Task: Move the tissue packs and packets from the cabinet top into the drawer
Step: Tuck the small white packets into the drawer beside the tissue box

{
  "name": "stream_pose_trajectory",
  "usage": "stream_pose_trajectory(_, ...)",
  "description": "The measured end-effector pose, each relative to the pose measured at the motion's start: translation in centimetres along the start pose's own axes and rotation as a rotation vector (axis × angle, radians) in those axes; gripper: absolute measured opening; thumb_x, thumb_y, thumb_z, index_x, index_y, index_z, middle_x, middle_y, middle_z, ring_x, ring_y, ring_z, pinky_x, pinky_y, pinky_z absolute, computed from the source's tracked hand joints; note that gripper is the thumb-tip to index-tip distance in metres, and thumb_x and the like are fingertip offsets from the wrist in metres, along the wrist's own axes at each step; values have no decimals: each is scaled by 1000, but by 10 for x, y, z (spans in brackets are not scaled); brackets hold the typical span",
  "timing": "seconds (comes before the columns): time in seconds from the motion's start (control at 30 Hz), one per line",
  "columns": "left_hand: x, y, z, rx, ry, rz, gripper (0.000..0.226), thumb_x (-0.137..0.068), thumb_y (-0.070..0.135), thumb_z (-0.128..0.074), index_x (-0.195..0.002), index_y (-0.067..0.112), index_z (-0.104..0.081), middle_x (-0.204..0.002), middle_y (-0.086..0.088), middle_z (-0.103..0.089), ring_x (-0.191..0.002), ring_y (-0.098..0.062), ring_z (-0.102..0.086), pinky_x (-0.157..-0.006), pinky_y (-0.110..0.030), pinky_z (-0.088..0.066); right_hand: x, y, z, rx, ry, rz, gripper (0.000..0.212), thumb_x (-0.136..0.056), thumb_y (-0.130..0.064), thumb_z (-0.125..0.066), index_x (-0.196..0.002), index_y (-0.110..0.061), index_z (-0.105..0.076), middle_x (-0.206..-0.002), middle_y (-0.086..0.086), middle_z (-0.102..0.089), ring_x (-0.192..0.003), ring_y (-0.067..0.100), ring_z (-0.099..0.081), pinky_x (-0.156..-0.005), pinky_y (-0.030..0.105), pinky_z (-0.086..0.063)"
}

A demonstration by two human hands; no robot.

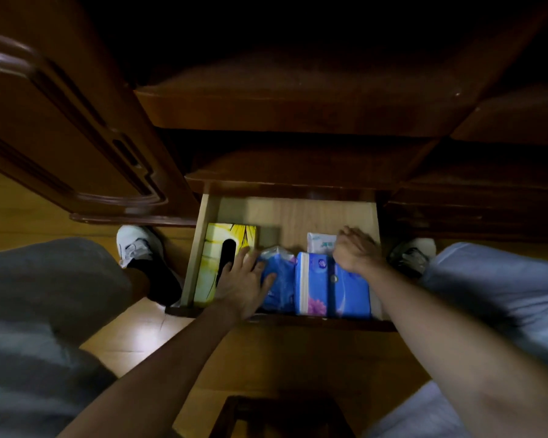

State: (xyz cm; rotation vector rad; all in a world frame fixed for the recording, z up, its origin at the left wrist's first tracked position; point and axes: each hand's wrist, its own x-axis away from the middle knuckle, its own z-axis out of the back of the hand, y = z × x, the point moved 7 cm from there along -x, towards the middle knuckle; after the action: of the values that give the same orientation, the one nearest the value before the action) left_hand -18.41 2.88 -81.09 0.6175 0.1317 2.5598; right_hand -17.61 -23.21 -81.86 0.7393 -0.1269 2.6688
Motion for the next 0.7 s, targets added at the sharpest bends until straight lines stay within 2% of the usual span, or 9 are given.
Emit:
stream_pose_trajectory(0.1, 5, 6, 37, 46, -51, -15, 61, -104, 60, -24, -156, 30, -34, -172, 0, -9, -153, -25, -21, -119, -48, -30, 27, -4, 41, -57, 6, 43, 38, -91, -21, -55, -127, -11, -63, -134, 12, -62, -121, 31, -58, -97, 34, -48)
stream_pose_trajectory(0.2, 14, 14, 114, 36, 18, -47, 53, -104, 58, -33, -152, 35, -39, -171, 4, -8, -146, -24, -37, -113, -45, -40, 65, -11, 97, -218, 45, 144, 39, -95, -17, -48, -129, -25, -66, -127, 3, -67, -98, 20, -66, -82, 30, -52)
stream_pose_trajectory(0.27, 30, 24, 192, 12, 261, -97, 46, -103, 53, -41, -143, 33, -52, -164, 5, -29, -136, -21, -51, -103, -40, -48, 101, -11, 159, -282, 255, 238, 36, -98, -19, -46, -116, -39, -70, -106, -15, -71, -71, 0, -59, -66, 23, -48)
stream_pose_trajectory(0.33, 60, 41, 280, -17, 626, -218, 35, -103, 44, -48, -129, 27, -64, -142, 5, -55, -119, -19, -63, -86, -35, -55, 148, -7, 231, -336, 561, 333, 34, -95, -19, -47, -93, -41, -72, -90, -24, -72, -64, -11, -56, -64, 18, -48)
stream_pose_trajectory(0.43, 109, 67, 394, -28, 1036, -390, 22, -101, 31, -57, -112, 19, -72, -110, 2, -69, -100, -21, -68, -66, -32, -56, 219, 2, 331, -388, 972, 466, 31, -91, -21, -47, -77, -39, -68, -70, -26, -64, -63, -11, -57, -58, 10, -38)
stream_pose_trajectory(0.5, 125, 82, 452, -52, 1171, -415, 18, -99, 28, -58, -105, 17, -71, -102, 0, -69, -96, -24, -67, -62, -33, -53, 247, 9, 388, -462, 1135, 497, 28, -89, -22, -46, -75, -38, -65, -64, -25, -60, -62, -7, -58, -54, 11, -36)
stream_pose_trajectory(0.6, 115, 94, 510, -85, 1168, -357, 24, -99, 32, -55, -108, 17, -71, -110, -4, -66, -101, -26, -63, -66, -37, -52, 245, 13, 454, -533, 1117, 412, 22, -89, -26, -49, -86, -42, -65, -81, -24, -68, -74, -3, -62, -61, 24, -47)
stream_pose_trajectory(0.67, 93, 95, 530, -74, 1102, -308, 27, -99, 35, -53, -112, 20, -71, -118, -4, -65, -107, -28, -61, -70, -38, -52, 222, 10, 477, -417, 1020, 356, 23, -93, -31, -52, -108, -44, -64, -109, -21, -67, -100, 5, -61, -73, 31, -49)
stream_pose_trajectory(0.7, 79, 95, 537, -59, 1064, -287, 27, -99, 36, -53, -114, 22, -71, -119, -4, -64, -109, -28, -61, -72, -39, -52, 205, 9, 482, -360, 939, 327, 28, -95, -34, -52, -120, -41, -61, -123, -13, -64, -114, 12, -58, -82, 35, -49)
